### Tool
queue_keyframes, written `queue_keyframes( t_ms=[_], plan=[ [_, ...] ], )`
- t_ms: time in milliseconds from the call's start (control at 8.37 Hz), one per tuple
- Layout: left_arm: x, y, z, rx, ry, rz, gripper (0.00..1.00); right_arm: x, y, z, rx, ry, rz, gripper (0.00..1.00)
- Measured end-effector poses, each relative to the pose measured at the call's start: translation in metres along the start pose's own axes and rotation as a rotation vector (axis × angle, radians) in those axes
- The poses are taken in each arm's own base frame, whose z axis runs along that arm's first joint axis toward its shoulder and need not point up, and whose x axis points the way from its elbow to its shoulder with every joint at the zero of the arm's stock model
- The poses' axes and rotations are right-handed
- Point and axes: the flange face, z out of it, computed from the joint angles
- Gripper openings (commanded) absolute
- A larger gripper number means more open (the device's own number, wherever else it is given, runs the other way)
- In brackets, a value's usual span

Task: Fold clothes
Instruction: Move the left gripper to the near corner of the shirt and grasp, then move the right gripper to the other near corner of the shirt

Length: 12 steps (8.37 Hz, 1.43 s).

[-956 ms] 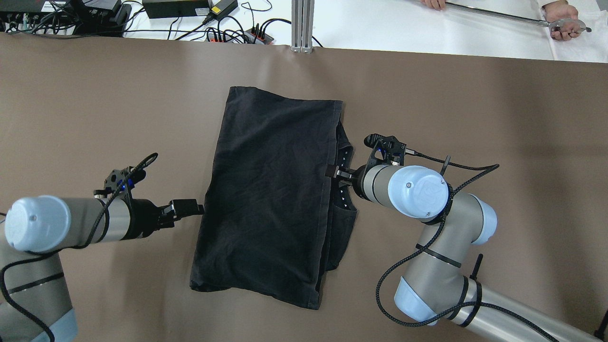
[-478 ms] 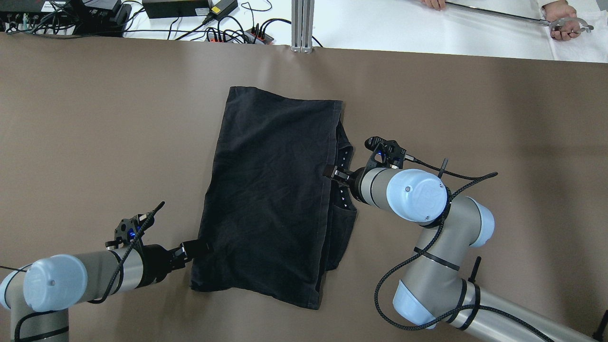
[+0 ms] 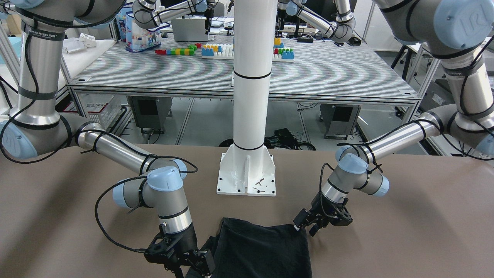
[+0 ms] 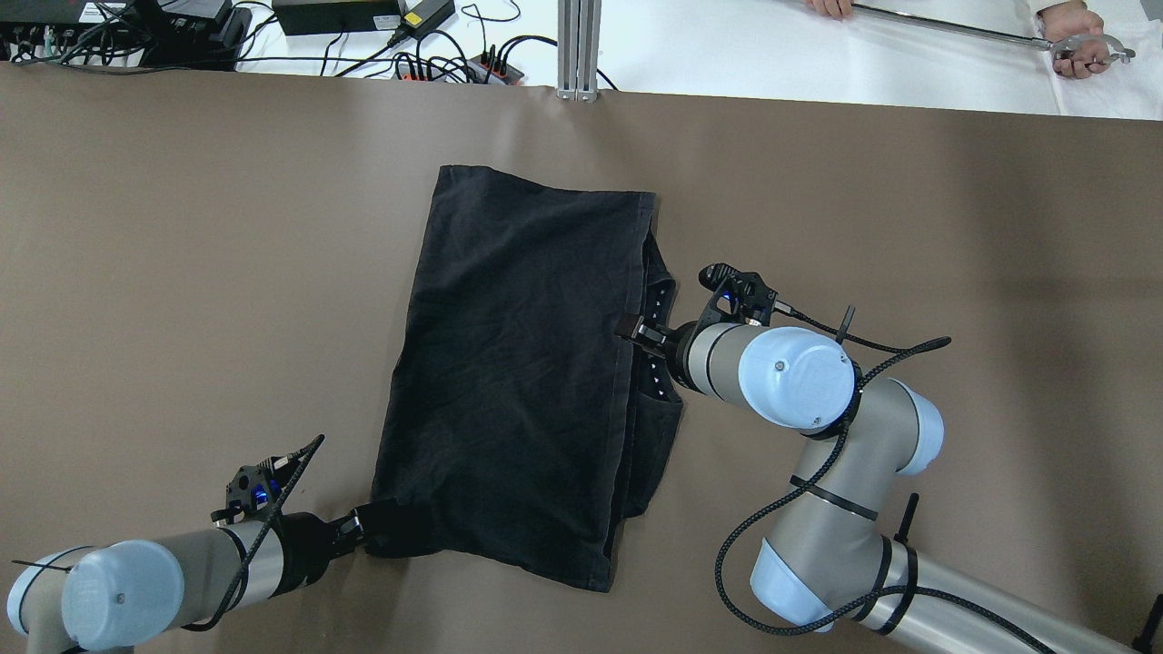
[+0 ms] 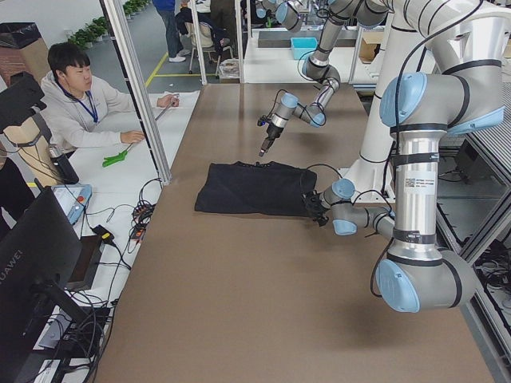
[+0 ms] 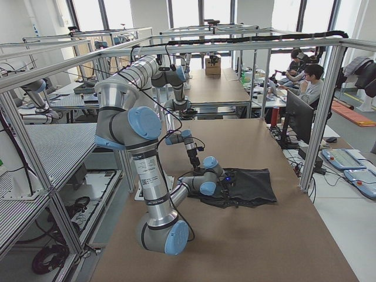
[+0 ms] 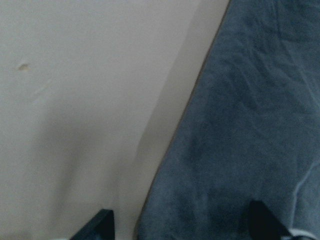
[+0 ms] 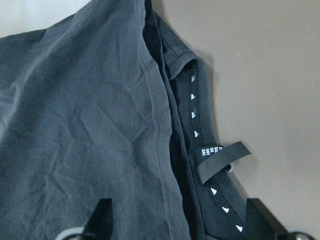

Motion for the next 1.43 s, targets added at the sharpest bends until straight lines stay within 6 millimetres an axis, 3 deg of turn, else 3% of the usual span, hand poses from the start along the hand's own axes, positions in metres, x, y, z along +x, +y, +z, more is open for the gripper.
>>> queue_keyframes(
  t_ms=[119,239,358,717,956,1195,1434],
  plan=[
    [-0.001,0.004,0.001,0.003,0.0,-0.004,0.75,0.0,0.0,0.0,0.005,-0.001,0.001,0.94],
    [-0.001,0.005,0.001,0.014,0.006,-0.019,0.68,0.0,0.0,0.0,0.008,-0.001,0.001,0.94],
    [0.002,0.004,-0.001,0.033,0.019,-0.032,0.68,0.0,0.0,0.0,0.008,-0.001,0.001,0.94],
    [0.005,0.002,-0.002,0.055,0.03,-0.042,0.5,0.001,0.003,0.001,0.01,0.001,-0.002,0.94],
    [0.006,0.002,-0.002,0.058,0.032,-0.039,0.0,0.001,0.003,0.001,0.011,0.002,-0.003,0.94],
    [0.011,0.004,-0.003,0.055,0.042,-0.035,0.0,0.001,0.009,0.001,0.009,-0.001,0.004,0.94],
    [0.015,0.005,-0.004,0.051,0.049,-0.032,0.0,0.003,0.036,-0.001,0.019,-0.007,0.021,0.92]
  ],
)
